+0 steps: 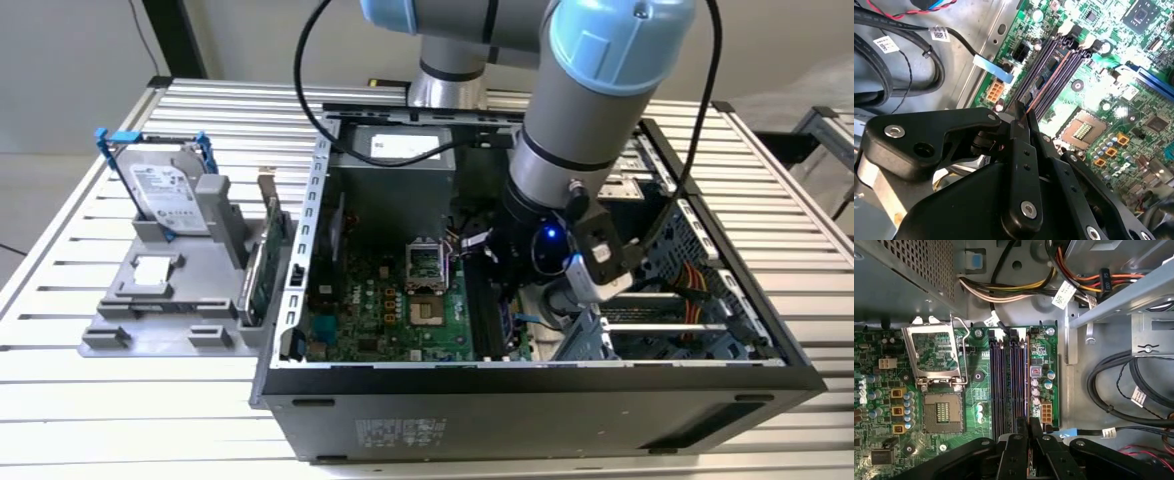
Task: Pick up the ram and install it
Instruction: 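Insert the ram into the slot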
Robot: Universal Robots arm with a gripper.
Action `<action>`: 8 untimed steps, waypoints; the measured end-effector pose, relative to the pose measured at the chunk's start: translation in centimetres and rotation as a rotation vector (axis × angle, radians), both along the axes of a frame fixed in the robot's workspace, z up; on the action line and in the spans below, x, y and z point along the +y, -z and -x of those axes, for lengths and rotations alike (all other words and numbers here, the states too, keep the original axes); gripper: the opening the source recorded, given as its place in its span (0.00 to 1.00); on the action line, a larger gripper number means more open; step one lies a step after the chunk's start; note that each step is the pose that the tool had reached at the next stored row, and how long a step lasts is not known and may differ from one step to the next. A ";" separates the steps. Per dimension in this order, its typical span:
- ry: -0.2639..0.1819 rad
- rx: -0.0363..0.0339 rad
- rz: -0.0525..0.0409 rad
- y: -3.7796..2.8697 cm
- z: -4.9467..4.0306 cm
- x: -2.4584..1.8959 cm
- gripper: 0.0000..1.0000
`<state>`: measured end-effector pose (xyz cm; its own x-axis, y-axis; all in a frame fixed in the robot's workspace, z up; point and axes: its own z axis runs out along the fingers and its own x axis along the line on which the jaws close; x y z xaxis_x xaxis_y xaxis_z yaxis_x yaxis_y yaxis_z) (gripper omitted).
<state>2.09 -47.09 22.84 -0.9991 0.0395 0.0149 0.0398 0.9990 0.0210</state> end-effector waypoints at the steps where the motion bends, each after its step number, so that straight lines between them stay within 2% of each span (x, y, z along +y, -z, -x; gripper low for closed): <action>1: -0.004 0.0000 0.0000 0.04 0.00 -0.03 0.00; 8: -0.024 0.0003 0.0009 0.16 0.00 -0.26 0.00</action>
